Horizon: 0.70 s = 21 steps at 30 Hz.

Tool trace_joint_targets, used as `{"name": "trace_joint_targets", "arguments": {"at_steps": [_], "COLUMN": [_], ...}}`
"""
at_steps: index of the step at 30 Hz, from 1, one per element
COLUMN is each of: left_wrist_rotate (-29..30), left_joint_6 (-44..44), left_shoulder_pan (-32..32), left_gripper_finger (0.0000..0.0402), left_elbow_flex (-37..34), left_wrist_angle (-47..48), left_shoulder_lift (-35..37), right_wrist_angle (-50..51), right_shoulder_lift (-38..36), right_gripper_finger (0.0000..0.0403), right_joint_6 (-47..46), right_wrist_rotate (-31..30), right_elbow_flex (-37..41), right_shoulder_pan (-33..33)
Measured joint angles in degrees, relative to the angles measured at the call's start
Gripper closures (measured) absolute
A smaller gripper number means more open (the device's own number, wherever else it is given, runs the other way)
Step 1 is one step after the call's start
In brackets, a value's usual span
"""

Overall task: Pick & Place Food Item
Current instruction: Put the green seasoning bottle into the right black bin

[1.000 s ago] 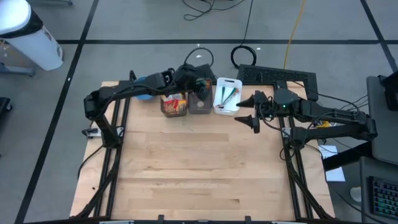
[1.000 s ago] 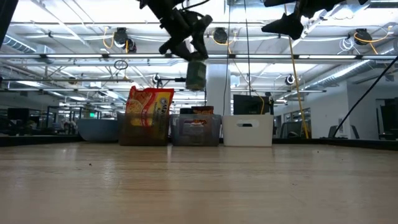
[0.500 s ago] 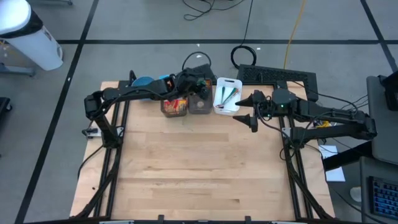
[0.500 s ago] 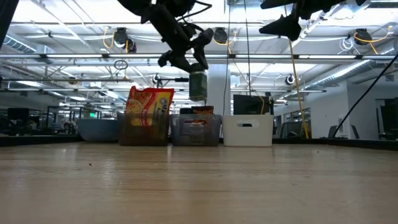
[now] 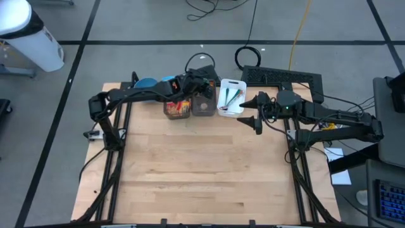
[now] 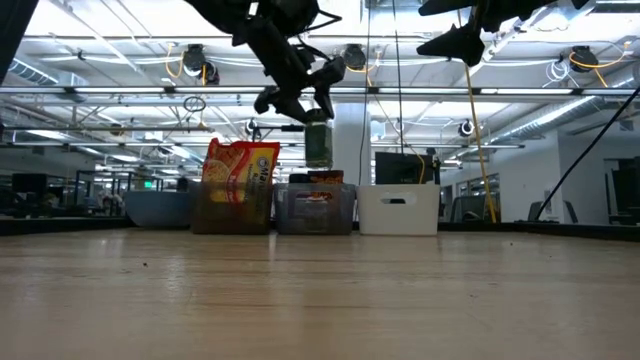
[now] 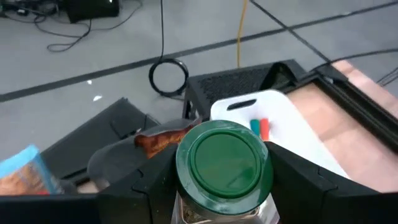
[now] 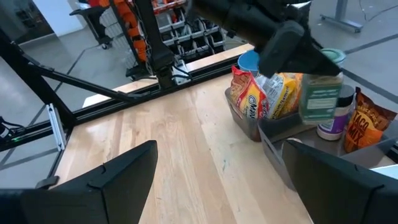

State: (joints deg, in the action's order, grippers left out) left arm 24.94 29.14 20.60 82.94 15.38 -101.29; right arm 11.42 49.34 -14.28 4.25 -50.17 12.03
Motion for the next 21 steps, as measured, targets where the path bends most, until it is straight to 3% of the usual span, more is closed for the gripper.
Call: {"name": "trace_joint_targets", "arguments": {"at_steps": [21], "left_wrist_rotate": [3.6], "left_joint_6": [4.1], "left_shoulder_pan": [-2.4], "left_gripper_finger": [0.019], "left_elbow_flex": [0.0], "left_wrist_angle": [-5.5], "left_shoulder_lift": [-6.7], "right_wrist_angle": [0.0], "right_shoulder_lift": [0.1], "right_gripper_finger": [0.0064], "right_joint_6": [0.0], "right_wrist_rotate": [-1.5], "right_elbow_flex": [0.0], "right_shoulder_pan": [0.0]}}
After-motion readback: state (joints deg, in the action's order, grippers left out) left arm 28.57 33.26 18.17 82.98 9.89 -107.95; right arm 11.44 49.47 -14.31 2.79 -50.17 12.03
